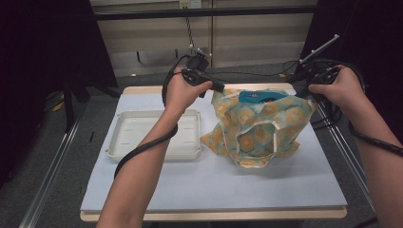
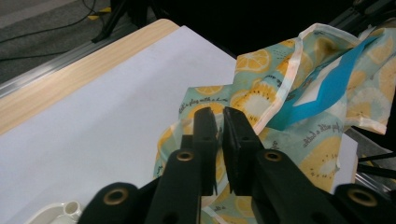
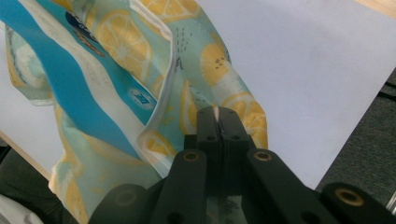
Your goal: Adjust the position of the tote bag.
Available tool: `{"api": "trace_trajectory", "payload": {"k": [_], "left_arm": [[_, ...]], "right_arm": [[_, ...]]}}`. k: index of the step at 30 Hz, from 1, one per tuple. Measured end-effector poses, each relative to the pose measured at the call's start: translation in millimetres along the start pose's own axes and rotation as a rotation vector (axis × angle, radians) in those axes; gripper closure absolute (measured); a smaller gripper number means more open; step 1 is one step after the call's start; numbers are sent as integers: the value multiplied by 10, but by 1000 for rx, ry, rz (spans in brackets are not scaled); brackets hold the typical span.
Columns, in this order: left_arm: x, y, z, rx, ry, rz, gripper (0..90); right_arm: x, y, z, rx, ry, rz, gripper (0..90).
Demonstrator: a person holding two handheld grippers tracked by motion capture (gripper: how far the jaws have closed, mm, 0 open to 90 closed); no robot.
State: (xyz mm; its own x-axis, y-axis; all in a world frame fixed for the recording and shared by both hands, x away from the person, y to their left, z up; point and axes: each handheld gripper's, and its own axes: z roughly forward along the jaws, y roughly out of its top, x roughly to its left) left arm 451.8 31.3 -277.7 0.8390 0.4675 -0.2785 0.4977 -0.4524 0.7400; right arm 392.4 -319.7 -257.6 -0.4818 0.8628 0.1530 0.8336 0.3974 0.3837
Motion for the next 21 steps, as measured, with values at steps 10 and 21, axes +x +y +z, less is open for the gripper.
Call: {"api": "trace_trajectory", "payload": {"k": [10,21], "left_arm": [[-42,-77,-19,4,30,12,572],[-24,-225,0,35,25,29,409]], "right_arm": [[-79,-108,89,-3,15,12,889],[-182,-215,113,26,-13,28,879]]}}
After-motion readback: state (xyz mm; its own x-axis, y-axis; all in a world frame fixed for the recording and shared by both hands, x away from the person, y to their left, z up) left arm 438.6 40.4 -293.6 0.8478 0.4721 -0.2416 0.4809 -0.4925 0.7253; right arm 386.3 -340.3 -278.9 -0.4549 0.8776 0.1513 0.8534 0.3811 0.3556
